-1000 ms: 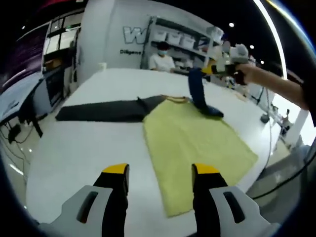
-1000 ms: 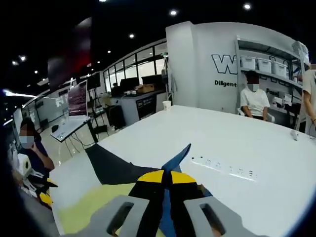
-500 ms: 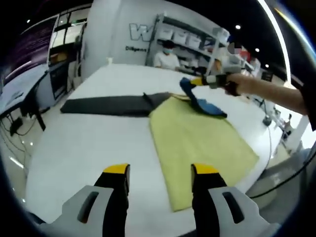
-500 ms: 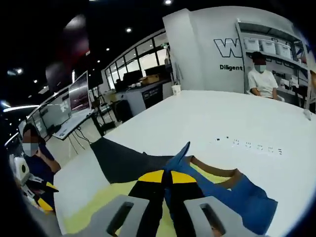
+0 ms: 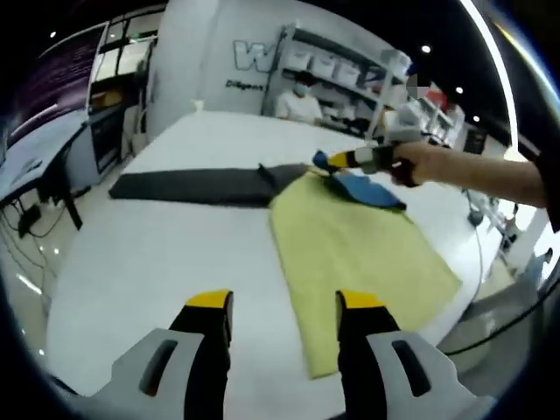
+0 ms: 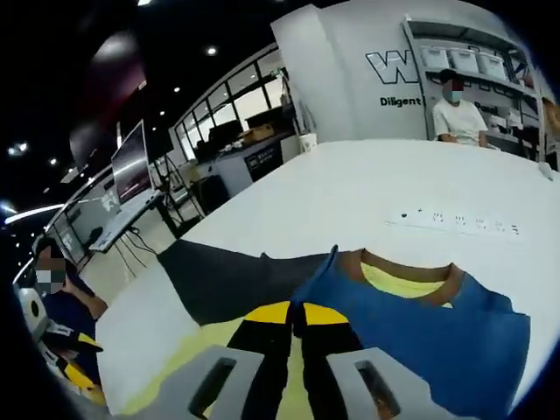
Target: Fold the garment on the visible template until the final outline fits inside the template.
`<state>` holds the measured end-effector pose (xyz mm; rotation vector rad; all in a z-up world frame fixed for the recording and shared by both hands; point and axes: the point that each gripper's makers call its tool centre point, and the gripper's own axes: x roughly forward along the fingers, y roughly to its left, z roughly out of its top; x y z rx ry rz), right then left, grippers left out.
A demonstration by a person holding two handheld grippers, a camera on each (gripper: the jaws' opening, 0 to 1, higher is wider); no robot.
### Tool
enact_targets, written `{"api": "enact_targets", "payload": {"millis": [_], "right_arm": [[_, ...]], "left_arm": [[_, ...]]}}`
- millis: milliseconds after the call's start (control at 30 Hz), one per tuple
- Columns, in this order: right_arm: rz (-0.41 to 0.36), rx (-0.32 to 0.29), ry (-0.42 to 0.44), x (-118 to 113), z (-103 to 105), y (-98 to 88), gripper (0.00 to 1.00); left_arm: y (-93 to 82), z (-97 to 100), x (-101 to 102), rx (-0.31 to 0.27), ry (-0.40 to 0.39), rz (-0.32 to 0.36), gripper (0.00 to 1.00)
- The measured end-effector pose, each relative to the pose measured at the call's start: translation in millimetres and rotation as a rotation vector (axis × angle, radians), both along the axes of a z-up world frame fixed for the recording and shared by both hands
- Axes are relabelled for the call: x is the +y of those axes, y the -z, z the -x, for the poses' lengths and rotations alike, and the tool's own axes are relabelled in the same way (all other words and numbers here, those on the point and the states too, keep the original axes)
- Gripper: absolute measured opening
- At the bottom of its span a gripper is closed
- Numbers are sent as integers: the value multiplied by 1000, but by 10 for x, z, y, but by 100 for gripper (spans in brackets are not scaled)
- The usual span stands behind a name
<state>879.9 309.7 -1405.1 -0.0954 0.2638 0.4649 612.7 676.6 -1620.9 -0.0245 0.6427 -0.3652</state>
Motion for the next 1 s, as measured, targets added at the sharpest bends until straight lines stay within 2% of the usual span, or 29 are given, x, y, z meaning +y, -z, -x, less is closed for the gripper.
{"api": "enact_targets", "payload": {"millis": [67, 133, 200, 233, 267, 333, 367, 400, 433, 467, 533, 600, 667, 700, 767, 867, 933, 967, 1000], "right_arm": [[-25, 8, -47, 309, -44, 37, 0], [-31, 18, -70, 482, -66, 100, 0], [-40, 37, -99, 724, -114, 248, 0], [-44, 43, -103, 753, -116, 273, 0], [-24, 57, -126, 874, -124, 395, 0], [-45, 127, -152, 1067, -124, 677, 0], [-46, 145, -157, 1127, -112, 751, 0], [-16, 197, -208, 1385, -52, 1066, 0], [-25, 207, -218, 1433, -51, 1117, 0], [-34, 217, -228, 1480, -50, 1167, 0], [-20, 236, -245, 1594, 8, 1264, 1], [-18, 270, -269, 1732, -34, 1468, 4], [-70, 300, -249, 1916, 21, 1611, 12], [-77, 324, -248, 2022, 21, 1749, 14], [-69, 350, -258, 2161, 94, 1886, 16], [-87, 363, -255, 2213, 126, 1902, 23], [-93, 370, -251, 2231, 141, 1926, 24], [-95, 385, -245, 2243, 151, 2035, 24], [-97, 392, -239, 2252, 159, 2045, 24]], "left_arm": [[5, 14, 41, 1, -5, -2, 42], [19, 29, 77, 6, -5, -9, 42], [30, 46, 108, 11, -15, -9, 42], [36, 49, 121, 14, -19, -9, 42], [43, 60, 117, 17, -25, -10, 42], [42, 57, 165, 18, -57, -6, 42], [23, 52, 158, 12, -63, 2, 42], [-29, 50, 127, -3, -71, 17, 42], [-38, 52, 106, -4, -76, 36, 42], [-100, 40, 46, -14, -101, 104, 42], [-119, 55, 30, -18, -92, 91, 42], [-73, 86, 60, -4, -83, 74, 41], [-6, 113, 106, 20, -108, 88, 41], [-11, 112, 124, 19, -119, 93, 41], [-1, 102, 201, 24, -132, 89, 41], [15, 101, 227, 34, -132, 80, 41], [15, 100, 235, 36, -134, 79, 41], [3, 85, 256, 32, -144, 78, 41], [-3, 80, 257, 30, -147, 81, 41]]}}
